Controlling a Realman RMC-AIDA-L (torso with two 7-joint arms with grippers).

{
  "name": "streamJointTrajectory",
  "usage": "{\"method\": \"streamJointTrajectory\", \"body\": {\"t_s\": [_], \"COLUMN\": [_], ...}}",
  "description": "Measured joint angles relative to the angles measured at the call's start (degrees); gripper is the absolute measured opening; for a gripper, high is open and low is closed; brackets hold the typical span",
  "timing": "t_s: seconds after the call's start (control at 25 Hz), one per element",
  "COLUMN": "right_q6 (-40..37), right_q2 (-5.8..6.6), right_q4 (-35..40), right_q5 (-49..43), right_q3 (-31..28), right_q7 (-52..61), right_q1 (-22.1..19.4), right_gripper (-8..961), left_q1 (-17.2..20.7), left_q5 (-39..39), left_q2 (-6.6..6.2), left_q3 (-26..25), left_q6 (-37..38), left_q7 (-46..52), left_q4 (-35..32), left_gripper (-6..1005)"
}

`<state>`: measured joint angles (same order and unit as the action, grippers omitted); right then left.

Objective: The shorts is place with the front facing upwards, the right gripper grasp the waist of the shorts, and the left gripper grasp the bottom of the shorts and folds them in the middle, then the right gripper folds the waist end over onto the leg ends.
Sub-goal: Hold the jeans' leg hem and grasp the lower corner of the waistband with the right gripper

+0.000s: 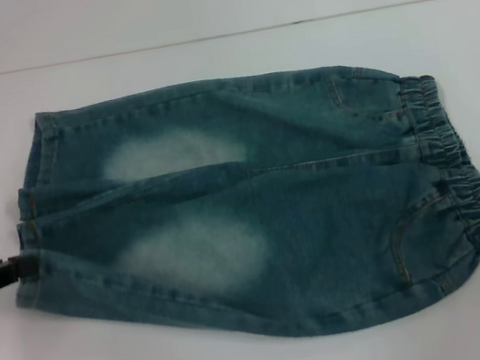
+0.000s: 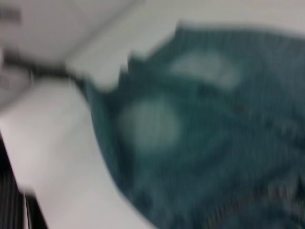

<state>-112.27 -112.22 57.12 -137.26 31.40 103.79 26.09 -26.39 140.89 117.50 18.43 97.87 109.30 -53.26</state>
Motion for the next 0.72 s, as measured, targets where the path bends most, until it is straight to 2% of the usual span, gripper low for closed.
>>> {"method": "streamJointTrajectory", "body": {"t_s": [0.16, 0.32, 0.72], "right_q6": [-0.61, -0.34, 3.54], "right_q2": [-0.02, -0.23, -0.73], "right_q4": [0.59, 0.7, 0.78], "right_q5": [-10.2, -16.23, -19.76], "right_q3": [1.76, 2.05, 3.14], "right_q7": [-0.91, -0.71, 2.55], "right_q1": [2.89, 5.25, 9.76], "right_gripper": [921, 921, 920], "left_q1": [-0.17, -0.34, -0.56], "left_q5": [-1.49, -1.88, -2.02], "left_q2": [0.01, 0.13, 0.39], "left_q3": [-0.04, -0.06, -0.06], "left_q6": [-0.22, -0.23, -0.33], "left_q7": [0.03, 0.04, -0.01], "left_q4": [0.0, 0.0, 0.09], "left_gripper": [49, 50, 50]}}
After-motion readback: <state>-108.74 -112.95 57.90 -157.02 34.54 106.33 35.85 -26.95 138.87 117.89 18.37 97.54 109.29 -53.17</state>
